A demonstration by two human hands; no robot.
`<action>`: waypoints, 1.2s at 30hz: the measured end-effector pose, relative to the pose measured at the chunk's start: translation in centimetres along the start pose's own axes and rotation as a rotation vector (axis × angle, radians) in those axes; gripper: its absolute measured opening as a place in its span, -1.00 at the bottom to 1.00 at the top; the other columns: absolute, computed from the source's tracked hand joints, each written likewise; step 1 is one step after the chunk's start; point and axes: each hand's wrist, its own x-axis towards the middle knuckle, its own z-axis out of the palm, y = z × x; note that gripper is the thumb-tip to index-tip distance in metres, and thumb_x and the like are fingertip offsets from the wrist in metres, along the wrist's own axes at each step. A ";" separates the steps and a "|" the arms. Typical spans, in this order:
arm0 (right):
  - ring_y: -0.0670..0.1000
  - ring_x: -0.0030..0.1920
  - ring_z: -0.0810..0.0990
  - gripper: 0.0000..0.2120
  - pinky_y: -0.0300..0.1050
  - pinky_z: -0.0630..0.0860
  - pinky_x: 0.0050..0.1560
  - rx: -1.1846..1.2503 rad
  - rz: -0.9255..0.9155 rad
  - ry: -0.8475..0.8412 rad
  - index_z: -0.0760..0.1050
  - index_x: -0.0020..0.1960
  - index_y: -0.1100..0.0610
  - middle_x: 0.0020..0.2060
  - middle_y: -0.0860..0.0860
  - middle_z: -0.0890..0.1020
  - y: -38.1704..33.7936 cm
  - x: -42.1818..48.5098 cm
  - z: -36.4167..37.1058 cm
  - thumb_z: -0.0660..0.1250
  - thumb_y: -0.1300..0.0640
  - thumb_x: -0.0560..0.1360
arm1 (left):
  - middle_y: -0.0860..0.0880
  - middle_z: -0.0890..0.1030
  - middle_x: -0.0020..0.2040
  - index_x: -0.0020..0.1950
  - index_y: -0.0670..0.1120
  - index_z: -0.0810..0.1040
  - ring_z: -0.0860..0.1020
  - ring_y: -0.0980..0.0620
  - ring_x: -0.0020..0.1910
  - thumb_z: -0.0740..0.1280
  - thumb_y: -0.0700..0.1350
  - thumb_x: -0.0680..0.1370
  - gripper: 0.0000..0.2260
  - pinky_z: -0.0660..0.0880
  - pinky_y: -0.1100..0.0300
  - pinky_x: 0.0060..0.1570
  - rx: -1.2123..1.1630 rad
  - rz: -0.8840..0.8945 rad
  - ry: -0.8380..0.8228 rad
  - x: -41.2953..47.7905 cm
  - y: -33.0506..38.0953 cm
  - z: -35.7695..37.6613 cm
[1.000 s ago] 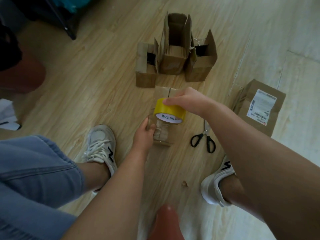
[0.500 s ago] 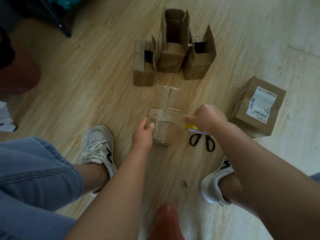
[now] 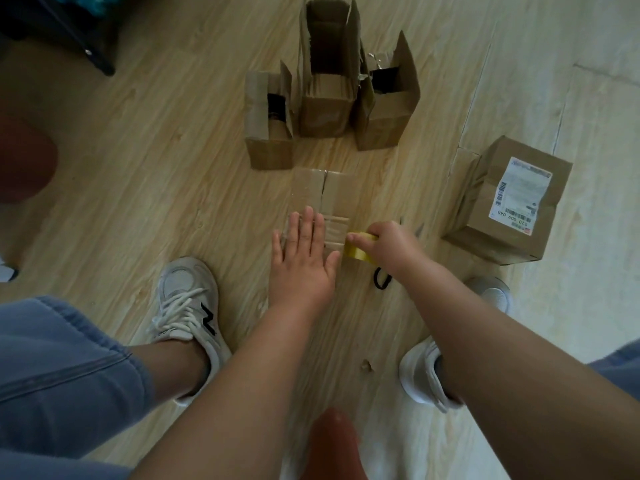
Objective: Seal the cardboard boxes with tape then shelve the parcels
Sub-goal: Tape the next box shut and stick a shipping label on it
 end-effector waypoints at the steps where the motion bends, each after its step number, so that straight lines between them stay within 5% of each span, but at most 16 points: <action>1: -0.01 -0.22 0.54 -0.60 -0.12 0.39 -0.31 0.012 0.009 0.007 0.51 -0.05 0.05 -0.23 -0.02 0.56 0.1 0.0 0.2 0.29 -0.30 0.54 | 0.01 -0.48 0.52 0.54 -0.03 -0.42 -0.48 0.03 0.49 -0.26 0.15 0.66 -0.45 -0.41 -0.06 0.48 0.013 -0.004 -0.009 0.2 0.1 0.1; 8: 0.02 -0.13 0.58 -0.49 -0.06 0.56 -0.16 -0.044 0.018 0.026 0.52 0.16 0.06 -0.18 -0.02 0.56 -0.1 0.0 -0.1 0.26 -0.36 0.52 | 0.00 -0.42 0.55 0.59 -0.04 -0.33 -0.43 0.02 0.52 -0.20 0.18 0.67 -0.42 -0.34 -0.06 0.52 -0.018 0.011 -0.028 0.4 0.2 -0.7; 14: -0.03 -0.13 0.55 -0.49 -0.14 0.44 -0.24 0.058 0.001 -0.001 0.51 0.30 0.09 -0.12 -0.05 0.56 0.4 -1.0 -0.1 0.30 -0.27 0.55 | -0.16 -0.44 0.54 0.56 0.09 -0.39 -0.35 -0.16 0.55 0.11 0.43 0.49 -0.09 -0.23 -0.16 0.53 0.046 -0.090 0.015 -1.4 0.8 -1.5; 18: 0.00 -0.08 0.58 -0.50 -0.09 0.50 -0.17 0.086 -0.038 -0.076 0.58 0.13 0.14 -0.10 0.00 0.61 0.4 -1.5 -0.9 0.36 -0.28 0.50 | -0.13 -0.18 0.60 0.58 0.23 -0.20 -0.04 -0.20 0.57 0.37 0.23 0.47 -0.10 0.09 -0.11 0.51 -0.114 -0.192 0.022 -1.5 0.3 -2.7; 20: 0.00 -0.05 0.59 -0.54 -0.04 0.55 -0.03 0.122 -0.060 -0.149 0.61 0.05 0.11 -0.08 0.02 0.63 0.1 -1.7 -1.4 0.40 -0.28 0.47 | -0.04 -0.14 0.62 0.57 0.29 -0.07 -0.04 -0.18 0.58 0.45 0.10 0.45 -0.13 0.04 -0.16 0.53 -0.285 -0.223 0.025 -1.1 -1.3 -3.6; 23: 0.00 -0.08 0.59 -0.57 -0.11 0.49 -0.11 0.105 -0.107 -0.227 0.61 0.01 0.11 -0.12 0.01 0.62 -1.4 -2.0 -1.5 0.45 -0.25 0.44 | -0.02 -0.10 0.63 0.56 0.32 0.03 -0.06 -0.12 0.59 0.49 0.02 0.40 -0.12 -0.11 -0.20 0.53 -0.422 -0.218 0.032 -0.2 -3.8 -4.3; 27: -0.09 -0.13 0.55 -0.63 -0.20 0.44 -0.17 0.140 -0.186 -0.291 0.59 0.04 0.05 -0.14 -0.06 0.60 -3.9 -2.3 -1.2 0.51 -0.19 0.41 | -0.02 -0.15 0.63 0.56 0.32 -0.07 -0.13 -0.10 0.60 0.53 0.00 0.35 0.00 -0.11 -0.30 0.49 -0.414 -0.237 -0.031 1.5 -6.3 -4.7; 31: -0.08 -0.05 0.60 -0.59 -0.23 0.46 -0.11 0.196 -0.259 -0.328 0.60 0.13 0.05 -0.10 -0.09 0.63 -5.6 -2.4 -1.6 0.56 -0.12 0.38 | 0.02 -0.15 0.62 0.52 0.40 -0.15 -0.03 -0.12 0.59 0.63 -0.01 0.27 0.15 0.21 -0.24 0.45 -0.462 -0.235 -0.112 2.5 -8.9 -5.4; 36: -0.14 -0.23 0.55 -0.72 -0.22 0.37 -0.22 0.247 -0.245 -0.327 0.63 -0.12 0.04 -0.29 -0.12 0.58 -5.9 -2.3 -2.7 0.49 -0.18 0.43 | 0.02 -0.03 0.61 0.51 0.43 -0.01 0.05 -0.08 0.57 0.63 -0.11 0.28 0.08 0.40 -0.17 0.35 -0.679 -0.242 -0.048 3.0 -10.3 -5.3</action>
